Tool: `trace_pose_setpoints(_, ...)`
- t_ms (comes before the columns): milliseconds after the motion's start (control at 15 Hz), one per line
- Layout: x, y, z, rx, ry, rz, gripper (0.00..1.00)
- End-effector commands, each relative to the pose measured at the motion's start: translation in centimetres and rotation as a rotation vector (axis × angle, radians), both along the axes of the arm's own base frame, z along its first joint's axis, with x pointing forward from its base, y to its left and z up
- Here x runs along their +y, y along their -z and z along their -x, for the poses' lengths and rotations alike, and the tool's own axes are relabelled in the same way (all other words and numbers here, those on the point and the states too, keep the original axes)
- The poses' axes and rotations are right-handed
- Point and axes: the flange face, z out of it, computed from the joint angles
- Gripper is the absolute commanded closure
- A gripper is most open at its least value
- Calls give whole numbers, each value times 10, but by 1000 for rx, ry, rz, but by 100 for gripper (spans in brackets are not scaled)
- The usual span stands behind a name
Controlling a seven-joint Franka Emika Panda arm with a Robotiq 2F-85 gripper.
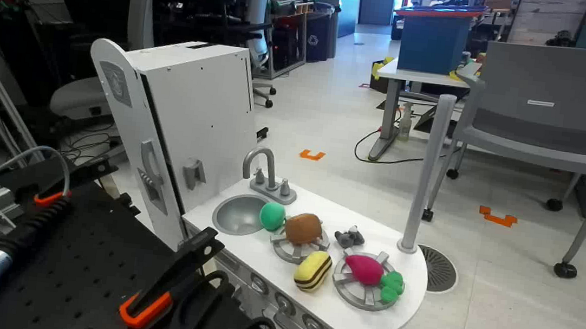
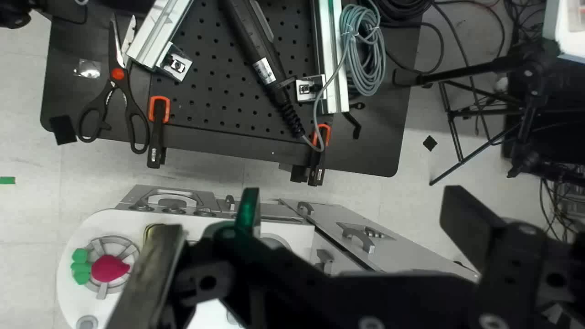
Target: Move the brown object forward
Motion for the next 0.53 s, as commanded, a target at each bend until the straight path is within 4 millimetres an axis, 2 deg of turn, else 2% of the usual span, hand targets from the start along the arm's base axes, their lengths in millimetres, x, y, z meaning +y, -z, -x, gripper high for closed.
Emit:
trace_pose_setpoints(0, 0, -1, 0, 0, 0, 0, 0)
trace_pose_setpoints(267, 0, -1, 0, -1, 0, 0, 0)
trace_pose_setpoints(467, 4, 21, -31, 8, 22, 23, 0)
